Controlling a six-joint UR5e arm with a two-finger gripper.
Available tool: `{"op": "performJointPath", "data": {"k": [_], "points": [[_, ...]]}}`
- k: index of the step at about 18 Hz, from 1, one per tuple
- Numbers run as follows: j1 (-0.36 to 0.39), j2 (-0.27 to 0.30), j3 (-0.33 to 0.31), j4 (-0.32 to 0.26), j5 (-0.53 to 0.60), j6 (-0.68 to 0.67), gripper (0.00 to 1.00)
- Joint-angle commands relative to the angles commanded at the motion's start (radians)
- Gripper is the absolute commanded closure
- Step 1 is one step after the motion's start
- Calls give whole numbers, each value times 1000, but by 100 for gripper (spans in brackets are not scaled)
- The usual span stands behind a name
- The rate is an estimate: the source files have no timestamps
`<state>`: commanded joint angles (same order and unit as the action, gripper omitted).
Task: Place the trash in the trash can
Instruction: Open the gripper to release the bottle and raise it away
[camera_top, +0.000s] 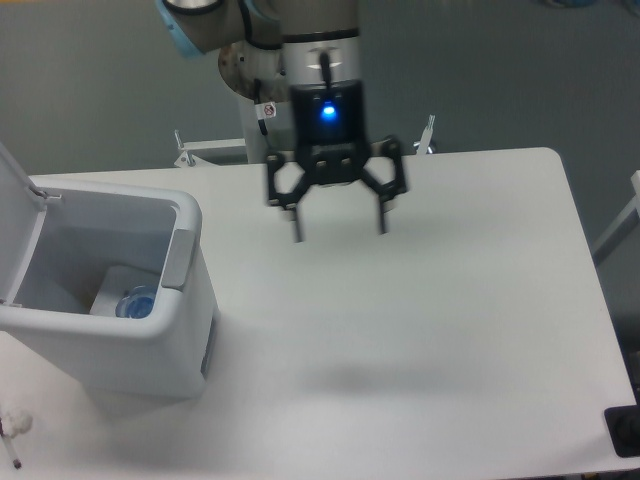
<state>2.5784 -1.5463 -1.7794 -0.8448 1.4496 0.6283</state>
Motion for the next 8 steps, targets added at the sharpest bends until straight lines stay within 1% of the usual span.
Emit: {"op": "performJointPath", "data": {"k": [1,2,4,7,8], "points": [[17,-2,3,-41,0,69,0],[46,-2,8,-106,2,171,0],[72,-2,14,-187,5,284,0],[86,-2,20,-261,61,392,0],[85,-2,20,-270,77,410,0]]}}
